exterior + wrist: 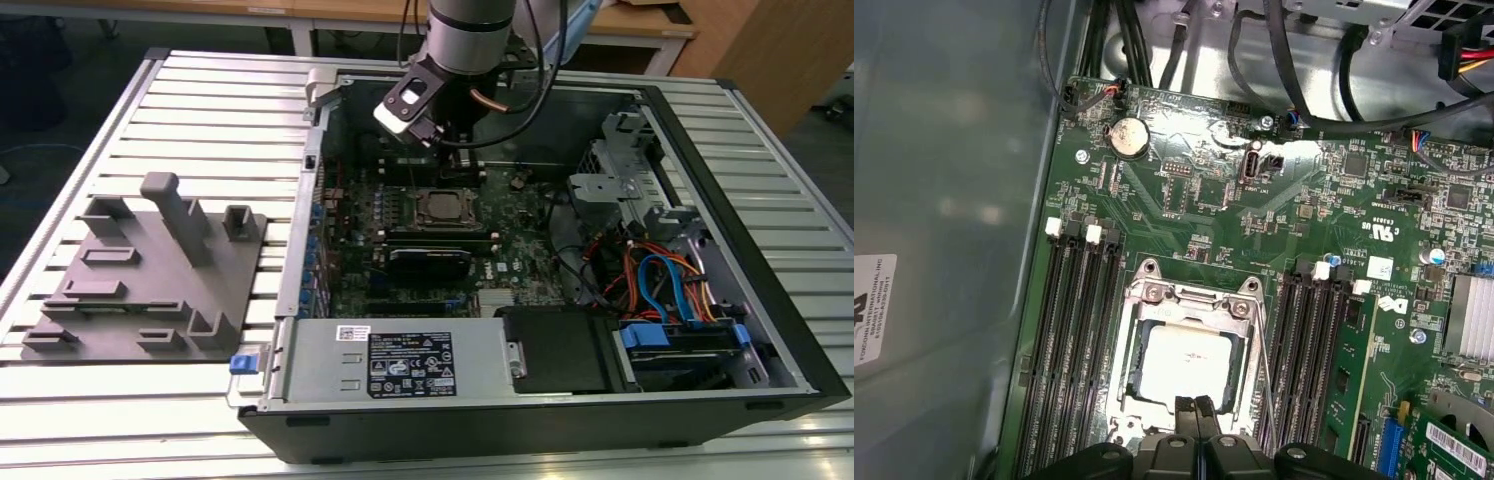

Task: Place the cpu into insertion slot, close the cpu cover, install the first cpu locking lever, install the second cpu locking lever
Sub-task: 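Install the first cpu locking lever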

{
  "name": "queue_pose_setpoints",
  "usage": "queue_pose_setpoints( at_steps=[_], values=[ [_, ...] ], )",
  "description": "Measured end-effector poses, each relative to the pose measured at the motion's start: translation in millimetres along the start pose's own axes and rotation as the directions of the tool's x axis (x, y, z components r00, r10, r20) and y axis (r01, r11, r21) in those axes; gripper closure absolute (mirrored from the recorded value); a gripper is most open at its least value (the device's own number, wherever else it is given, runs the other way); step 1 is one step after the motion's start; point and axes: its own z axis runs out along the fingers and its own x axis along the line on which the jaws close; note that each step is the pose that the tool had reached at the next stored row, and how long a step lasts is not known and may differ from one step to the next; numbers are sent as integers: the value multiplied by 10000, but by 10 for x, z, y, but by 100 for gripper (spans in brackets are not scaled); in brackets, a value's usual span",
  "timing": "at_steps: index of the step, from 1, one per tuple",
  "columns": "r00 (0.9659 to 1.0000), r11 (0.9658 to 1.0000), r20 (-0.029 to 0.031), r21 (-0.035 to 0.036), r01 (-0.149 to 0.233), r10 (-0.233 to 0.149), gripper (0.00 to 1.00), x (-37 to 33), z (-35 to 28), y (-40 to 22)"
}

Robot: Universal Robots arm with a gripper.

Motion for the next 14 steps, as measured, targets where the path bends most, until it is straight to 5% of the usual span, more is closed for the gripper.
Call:
queue_pose_setpoints(
  at_steps=[6, 14],
  values=[
    [10000, 10000, -1, 1, 89, -89, 90, 0, 0, 0],
    [9950, 9950, -5, 6, 995, -995, 90, 0, 0, 0]
  ],
)
